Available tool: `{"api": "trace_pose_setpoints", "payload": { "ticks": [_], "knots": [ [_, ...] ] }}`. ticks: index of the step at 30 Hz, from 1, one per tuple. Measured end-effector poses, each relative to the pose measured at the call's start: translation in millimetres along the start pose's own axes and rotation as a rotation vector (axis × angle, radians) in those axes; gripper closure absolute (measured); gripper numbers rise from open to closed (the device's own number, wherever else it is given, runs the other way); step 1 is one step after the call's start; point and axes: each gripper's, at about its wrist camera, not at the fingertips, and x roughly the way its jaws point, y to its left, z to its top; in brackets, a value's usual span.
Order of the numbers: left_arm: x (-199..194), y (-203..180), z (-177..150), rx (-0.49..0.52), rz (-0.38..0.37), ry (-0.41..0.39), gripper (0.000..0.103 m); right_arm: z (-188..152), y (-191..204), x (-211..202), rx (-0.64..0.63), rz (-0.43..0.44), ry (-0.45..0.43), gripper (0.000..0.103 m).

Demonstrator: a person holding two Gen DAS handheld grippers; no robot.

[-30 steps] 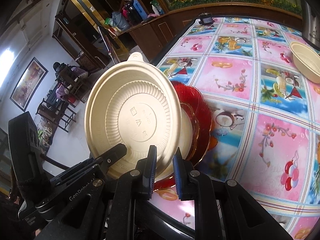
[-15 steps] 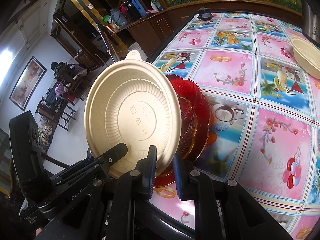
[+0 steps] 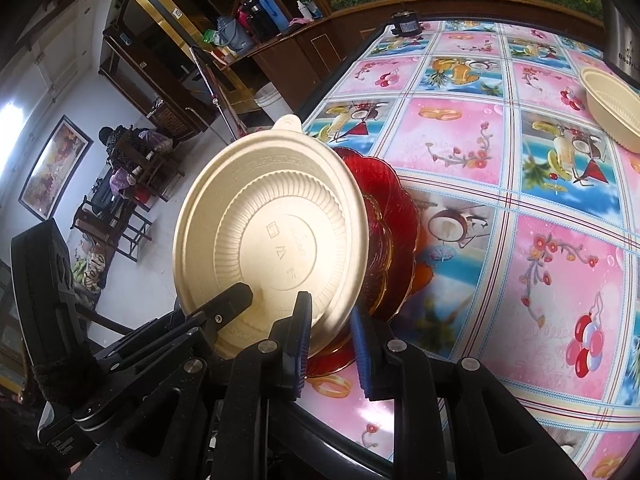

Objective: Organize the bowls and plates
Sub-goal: 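Lower the beige plate onto the white foam plate and open the left tool, then move the left tool to another beige plate and grasp its rim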

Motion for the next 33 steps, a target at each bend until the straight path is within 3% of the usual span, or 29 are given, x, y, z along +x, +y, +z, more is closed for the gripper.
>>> {"api": "trace_pose_setpoints", "payload": {
  "ticks": [2, 4, 5, 9, 12, 18, 22, 27, 33],
  "knots": [
    [-2.5, -0.7, 0.9, -0.002, 0.005, -0.010, 0.046, 1.7, -0.4, -1.7, 0.000, 0.000, -0.009, 0.075],
    [-4.9, 2.1, 2.0, -0.019, 0.017, -0.015, 0.038, 3.1, -1.2, -3.4, 0.004, -0.005, -0.018, 0.066],
    [-5.5, 4.3, 2.4, -0.027, 0.015, -0.017, 0.038, 3.9, -1.9, -4.2, 0.009, -0.004, -0.019, 0.061],
    [-11.2, 8.4, 5.5, -0.046, 0.021, -0.032, 0.038, 6.2, -2.8, -12.2, 0.016, 0.003, -0.047, 0.056],
    [-18.6, 11.5, 7.4, -0.061, 0.022, -0.050, 0.036, 7.7, -3.7, -18.9, 0.026, 0.030, -0.066, 0.043],
    [-59.6, 12.0, 13.9, -0.110, 0.019, -0.239, 0.025, 12.7, -10.1, -44.8, 0.065, 0.082, -0.166, 0.029],
    [-78.6, -10.3, 26.2, -0.053, 0.003, -0.336, 0.020, 17.2, -25.5, -63.7, 0.108, 0.093, -0.220, 0.027],
    [-69.3, -58.0, 45.2, 0.047, -0.065, -0.297, 0.020, 21.7, -55.3, -86.3, 0.153, 0.073, -0.254, 0.027],
    [-33.6, -124.6, 56.7, 0.129, -0.159, -0.148, 0.020, 28.5, -109.0, -113.7, 0.221, 0.018, -0.273, 0.025]
  ]
}}
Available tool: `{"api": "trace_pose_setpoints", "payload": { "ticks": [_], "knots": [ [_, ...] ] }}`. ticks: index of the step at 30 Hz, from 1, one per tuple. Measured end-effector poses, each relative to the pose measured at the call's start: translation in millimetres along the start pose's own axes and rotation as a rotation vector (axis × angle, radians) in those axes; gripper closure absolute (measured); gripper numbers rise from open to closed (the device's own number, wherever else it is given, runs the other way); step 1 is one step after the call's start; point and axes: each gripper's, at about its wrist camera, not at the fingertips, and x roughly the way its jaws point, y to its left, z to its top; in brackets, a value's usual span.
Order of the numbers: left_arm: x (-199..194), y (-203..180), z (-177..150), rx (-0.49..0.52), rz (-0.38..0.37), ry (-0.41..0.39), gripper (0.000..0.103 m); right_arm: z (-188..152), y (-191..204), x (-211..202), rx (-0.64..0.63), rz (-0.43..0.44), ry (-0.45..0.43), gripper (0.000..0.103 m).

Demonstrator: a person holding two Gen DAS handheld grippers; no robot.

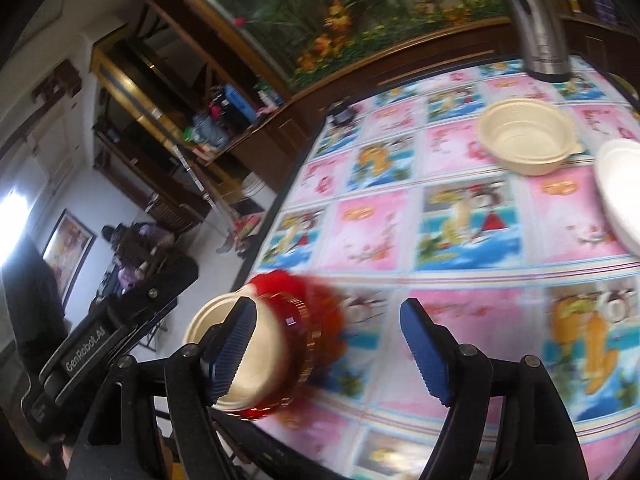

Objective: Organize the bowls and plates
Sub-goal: 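Move the left tool to another beige plate and grasp its rim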

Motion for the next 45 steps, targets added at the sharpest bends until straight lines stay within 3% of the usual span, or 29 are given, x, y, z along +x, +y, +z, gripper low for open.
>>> {"api": "trace_pose_setpoints", "payload": {
  "ticks": [6, 10, 13, 21, 37, 45],
  "knots": [
    [58.5, -55.6, -1.3, 0.065, -0.069, 0.181, 0.020, 28.3, -60.6, -16.7, 0.077, -0.070, 0.009, 0.019],
    [92.4, -85.8, 3.5, 0.095, -0.090, 0.266, 0.020, 56.3, -99.6, -27.1, 0.106, -0.135, 0.007, 0.000],
    [110.8, -104.3, 11.2, 0.109, -0.077, 0.293, 0.020, 76.3, -120.3, -33.2, 0.127, -0.176, -0.001, 0.000],
    [154.9, -144.4, 40.4, 0.133, -0.091, 0.329, 0.020, 132.0, -170.3, -12.5, 0.140, -0.275, 0.083, 0.000],
    [241.3, -175.0, 62.7, 0.101, -0.104, 0.411, 0.020, 191.6, -228.4, 51.6, 0.192, -0.296, 0.264, 0.001],
    [259.8, -184.2, 57.0, 0.121, -0.074, 0.416, 0.020, 194.4, -238.3, 79.9, 0.193, -0.317, 0.323, 0.020]
  ]
}}
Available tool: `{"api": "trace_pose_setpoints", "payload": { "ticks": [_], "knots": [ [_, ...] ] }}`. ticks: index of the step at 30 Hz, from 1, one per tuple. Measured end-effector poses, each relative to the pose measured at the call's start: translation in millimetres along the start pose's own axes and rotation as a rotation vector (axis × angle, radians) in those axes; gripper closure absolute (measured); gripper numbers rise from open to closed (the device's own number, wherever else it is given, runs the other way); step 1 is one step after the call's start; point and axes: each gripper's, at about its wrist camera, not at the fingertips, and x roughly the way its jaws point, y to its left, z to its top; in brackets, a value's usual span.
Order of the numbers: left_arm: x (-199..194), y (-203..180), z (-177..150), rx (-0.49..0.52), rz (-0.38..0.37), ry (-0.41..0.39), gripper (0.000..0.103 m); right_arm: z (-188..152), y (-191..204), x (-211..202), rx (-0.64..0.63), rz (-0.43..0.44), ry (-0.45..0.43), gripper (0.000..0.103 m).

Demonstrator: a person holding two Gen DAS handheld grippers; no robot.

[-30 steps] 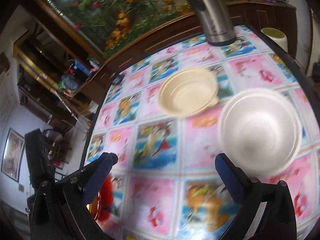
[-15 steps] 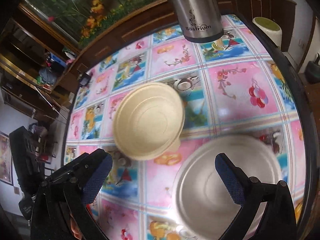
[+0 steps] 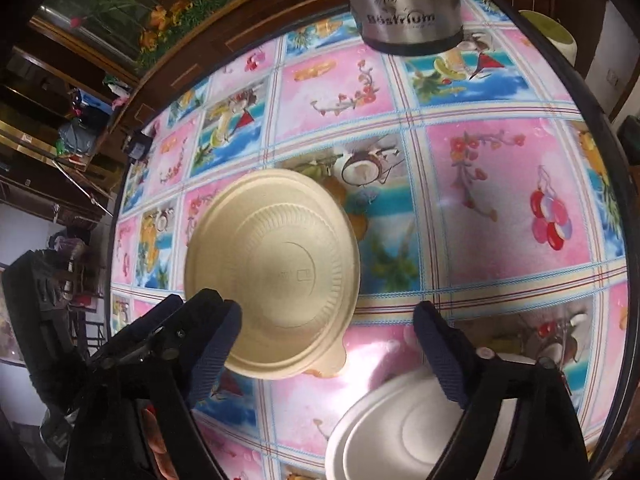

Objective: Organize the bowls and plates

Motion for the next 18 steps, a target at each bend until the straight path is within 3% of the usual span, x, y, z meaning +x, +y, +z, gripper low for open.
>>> {"api": "trace_pose_setpoints", "payload": {
  "ticks": [3, 6, 9, 11, 13, 18],
  "knots": [
    [5.0, -0.5, 0.1, -0.001, 0.021, -0.010, 0.021, 1.0, -1.7, 7.1, 0.005, -0.026, 0.006, 0.032],
    [10.1, -5.0, -1.1, 0.023, 0.039, -0.009, 0.034, 1.5, -4.1, 16.9, 0.016, -0.039, 0.024, 0.046],
    [16.6, -9.5, -3.8, 0.059, 0.076, -0.002, 0.059, 1.1, -5.5, 23.2, 0.023, -0.051, 0.029, 0.061],
    [22.5, -8.3, -5.9, 0.066, 0.096, 0.013, 0.085, 0.2, -5.6, 26.7, 0.023, -0.061, 0.036, 0.082],
    [26.3, -3.9, -7.2, 0.059, 0.105, 0.024, 0.088, -1.4, -3.8, 25.6, 0.017, -0.063, 0.027, 0.089],
    [17.0, 0.8, -9.6, 0.057, 0.096, 0.013, 0.088, -5.9, 3.8, 17.8, -0.001, -0.051, 0.003, 0.090]
  ]
}}
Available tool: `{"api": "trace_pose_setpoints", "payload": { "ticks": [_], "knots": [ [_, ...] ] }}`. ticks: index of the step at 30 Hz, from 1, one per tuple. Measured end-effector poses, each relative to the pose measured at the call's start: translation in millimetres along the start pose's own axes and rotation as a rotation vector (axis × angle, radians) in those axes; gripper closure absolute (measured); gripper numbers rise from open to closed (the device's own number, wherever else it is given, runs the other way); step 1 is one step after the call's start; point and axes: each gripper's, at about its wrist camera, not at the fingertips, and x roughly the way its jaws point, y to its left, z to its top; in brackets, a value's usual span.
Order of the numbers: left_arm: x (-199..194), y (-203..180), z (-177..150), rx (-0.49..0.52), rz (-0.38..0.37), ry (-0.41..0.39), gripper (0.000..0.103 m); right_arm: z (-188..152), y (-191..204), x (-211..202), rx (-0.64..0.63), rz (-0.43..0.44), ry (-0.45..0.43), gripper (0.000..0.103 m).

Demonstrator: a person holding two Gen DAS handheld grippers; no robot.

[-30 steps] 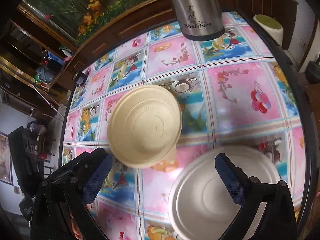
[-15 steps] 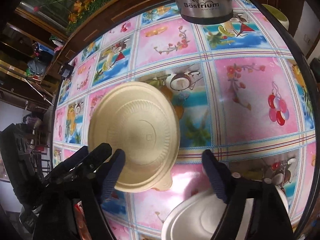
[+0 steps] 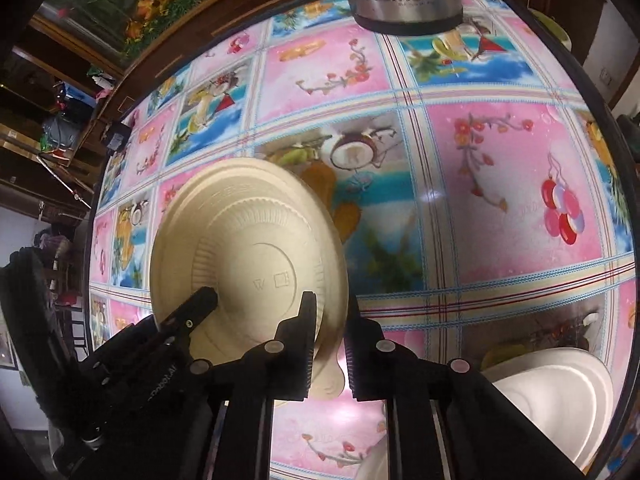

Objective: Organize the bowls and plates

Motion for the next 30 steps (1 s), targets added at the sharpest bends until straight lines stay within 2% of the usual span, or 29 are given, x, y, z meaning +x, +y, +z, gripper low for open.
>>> {"api": "trace_pose_setpoints", "payload": {
  "ticks": [12, 30],
  "knots": [
    [-53.8, 16.1, -38.4, -0.010, -0.011, -0.058, 0.089, -44.1, 27.0, -36.2, -0.050, 0.020, -0.048, 0.090],
    [-121.6, 38.9, -150.1, 0.035, -0.023, -0.170, 0.088, -180.0, 59.4, -91.4, -0.128, 0.007, -0.205, 0.090]
  ]
}}
